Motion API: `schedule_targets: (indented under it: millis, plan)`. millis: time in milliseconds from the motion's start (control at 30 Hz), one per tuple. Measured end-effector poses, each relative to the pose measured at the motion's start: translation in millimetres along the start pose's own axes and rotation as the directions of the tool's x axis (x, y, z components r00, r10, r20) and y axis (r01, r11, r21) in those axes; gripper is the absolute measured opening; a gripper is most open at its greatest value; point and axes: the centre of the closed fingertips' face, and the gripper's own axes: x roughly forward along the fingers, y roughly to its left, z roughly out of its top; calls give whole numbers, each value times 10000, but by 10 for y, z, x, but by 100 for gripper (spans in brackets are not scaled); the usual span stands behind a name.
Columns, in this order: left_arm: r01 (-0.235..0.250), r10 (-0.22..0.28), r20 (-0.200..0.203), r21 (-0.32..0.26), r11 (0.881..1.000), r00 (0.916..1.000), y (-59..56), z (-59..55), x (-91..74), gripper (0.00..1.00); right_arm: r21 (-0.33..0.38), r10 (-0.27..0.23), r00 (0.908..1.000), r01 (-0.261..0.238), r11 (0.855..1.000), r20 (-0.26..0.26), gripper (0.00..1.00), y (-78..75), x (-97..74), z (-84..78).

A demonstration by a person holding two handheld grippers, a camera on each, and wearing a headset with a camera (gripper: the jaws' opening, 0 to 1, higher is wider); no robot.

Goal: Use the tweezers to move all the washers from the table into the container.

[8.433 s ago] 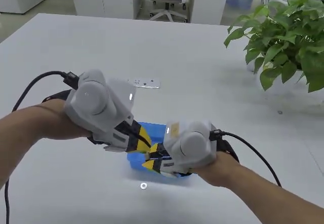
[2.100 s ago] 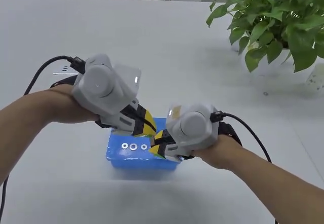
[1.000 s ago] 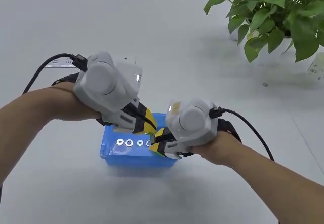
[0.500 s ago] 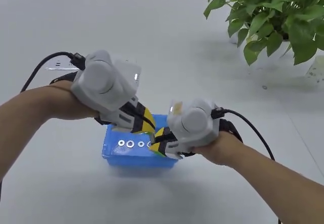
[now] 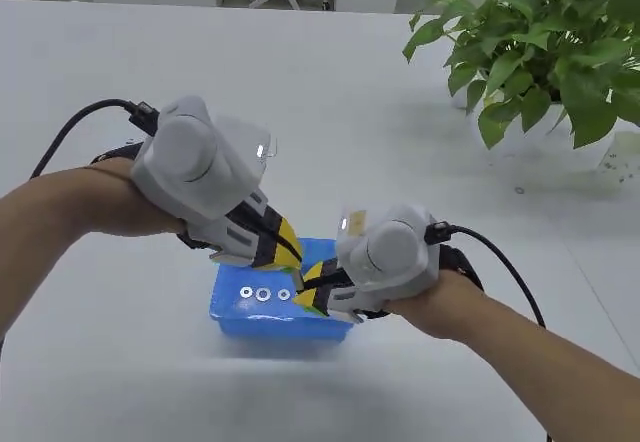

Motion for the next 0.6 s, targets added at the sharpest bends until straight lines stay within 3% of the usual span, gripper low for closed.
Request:
schedule_targets:
  millis: [300,600]
  plan:
    - [179,-179,-26,105,9998,9998,-205,88,-126,5,-366,58,10000,-57,9993,25,7,195,-100,109]
    - [148,-137,-255,445,9989,9996,-393,85,-206,5,-857,142,9997,-158,9962,-194,6,360,-162,154]
